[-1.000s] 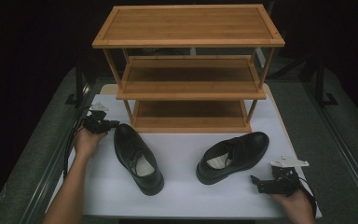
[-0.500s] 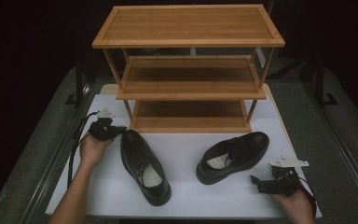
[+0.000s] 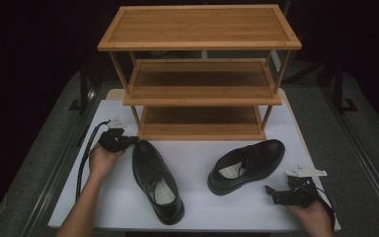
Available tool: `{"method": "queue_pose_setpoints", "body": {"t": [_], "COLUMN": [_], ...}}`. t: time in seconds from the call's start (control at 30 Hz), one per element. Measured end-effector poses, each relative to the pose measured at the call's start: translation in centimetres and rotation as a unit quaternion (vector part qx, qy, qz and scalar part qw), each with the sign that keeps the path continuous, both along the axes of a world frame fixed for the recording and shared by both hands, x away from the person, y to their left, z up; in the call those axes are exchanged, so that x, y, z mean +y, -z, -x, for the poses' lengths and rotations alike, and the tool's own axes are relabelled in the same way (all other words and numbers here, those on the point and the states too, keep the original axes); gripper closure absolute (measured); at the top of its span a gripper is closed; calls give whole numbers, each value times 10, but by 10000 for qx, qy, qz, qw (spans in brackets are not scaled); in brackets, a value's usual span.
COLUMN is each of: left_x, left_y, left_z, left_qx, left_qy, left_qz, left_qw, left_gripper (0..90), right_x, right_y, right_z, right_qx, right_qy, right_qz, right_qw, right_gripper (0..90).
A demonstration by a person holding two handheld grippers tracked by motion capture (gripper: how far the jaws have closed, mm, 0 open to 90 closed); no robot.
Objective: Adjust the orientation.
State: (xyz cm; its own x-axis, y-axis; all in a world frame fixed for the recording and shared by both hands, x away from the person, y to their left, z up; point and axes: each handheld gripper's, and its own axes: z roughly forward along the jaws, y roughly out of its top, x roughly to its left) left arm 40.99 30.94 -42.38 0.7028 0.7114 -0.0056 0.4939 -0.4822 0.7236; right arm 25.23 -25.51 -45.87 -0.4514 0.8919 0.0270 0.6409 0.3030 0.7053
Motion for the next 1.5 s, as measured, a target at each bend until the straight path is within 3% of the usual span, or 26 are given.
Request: {"method": "queue_pose_setpoints", "body": {"t": [0.13,0.33,0.5,0.87,1.07,1.27,1.5], "left_x": [13,20,23,7,-4,-9,-20], "left_y": [-10,-15,-16,-11,-2,6,14], "left_z": [10,33,66,126,151,158,152], "left_qx": [-100,-80,20,-17,168,283,367], "left_qy": [-93,-103,-72,290,573,651,822], "left_qz": [-3,49,130,232,192,163,-89], "left_qw": [9999,9999,9999,9993,9980,9973,9959], "left_gripper": [900,900,900,900,900,900,900], "right_x": [0,0,0,0,0,0,0], "right_y": [0,0,0,0,0,0,0], "right_z": [0,0,0,0,0,0,0], "right_qx": [4,-1,0,1,2,3,3], "right_qy": [1,-1,-1,-6,-4,-5,-3], "right_qz": [-5,0,-2,4,4,6,5], "right_qw": [10000,10000,10000,10000,10000,10000,10000], "right_gripper": [68,68,68,68,68,68,68]}}
